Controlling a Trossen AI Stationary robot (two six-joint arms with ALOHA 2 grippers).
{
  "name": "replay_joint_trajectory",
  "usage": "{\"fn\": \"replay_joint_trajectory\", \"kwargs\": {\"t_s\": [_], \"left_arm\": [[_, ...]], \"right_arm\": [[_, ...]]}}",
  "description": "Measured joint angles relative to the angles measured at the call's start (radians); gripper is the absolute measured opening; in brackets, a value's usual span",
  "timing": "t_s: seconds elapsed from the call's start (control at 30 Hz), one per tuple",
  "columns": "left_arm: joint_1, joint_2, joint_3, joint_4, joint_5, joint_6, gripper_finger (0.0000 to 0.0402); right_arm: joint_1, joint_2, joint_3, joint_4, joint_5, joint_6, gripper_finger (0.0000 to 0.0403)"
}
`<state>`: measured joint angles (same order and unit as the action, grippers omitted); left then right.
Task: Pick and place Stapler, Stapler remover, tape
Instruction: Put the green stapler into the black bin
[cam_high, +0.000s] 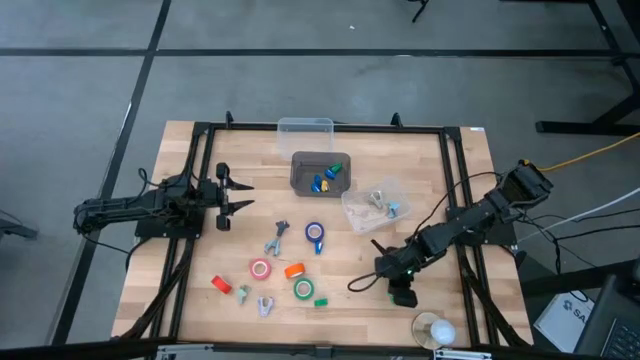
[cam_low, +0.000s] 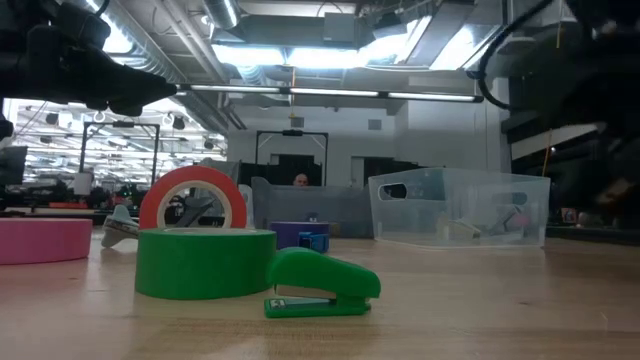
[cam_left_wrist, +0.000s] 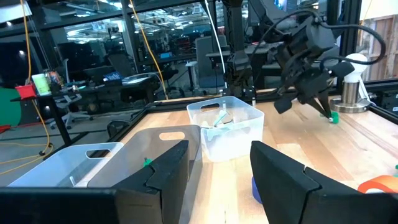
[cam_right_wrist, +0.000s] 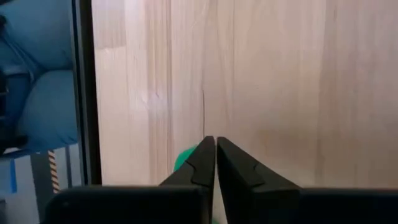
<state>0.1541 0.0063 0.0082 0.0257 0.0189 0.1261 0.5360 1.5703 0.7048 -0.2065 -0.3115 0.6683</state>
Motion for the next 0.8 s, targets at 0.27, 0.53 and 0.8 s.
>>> {"fn": "replay_joint_trajectory", "kwargs": {"t_s": [0.27,0.53,0.8], "left_arm": [[0.0,0.0,0.0,0.0,0.0,0.0,0.0169],[0.0,0.0,0.0,0.0,0.0,0.0,0.0169],[0.0,0.0,0.0,0.0,0.0,0.0,0.0169]], "right_arm": [[0.007,0.0,0.188,-0.318,0.079,-0.039,0.0009],[0.055,0.041,0.217,-0.395,0.073,0.11,0.0051],[0.063,0.072,0.217,-0.388,0.023,0.223,0.0133]]}}
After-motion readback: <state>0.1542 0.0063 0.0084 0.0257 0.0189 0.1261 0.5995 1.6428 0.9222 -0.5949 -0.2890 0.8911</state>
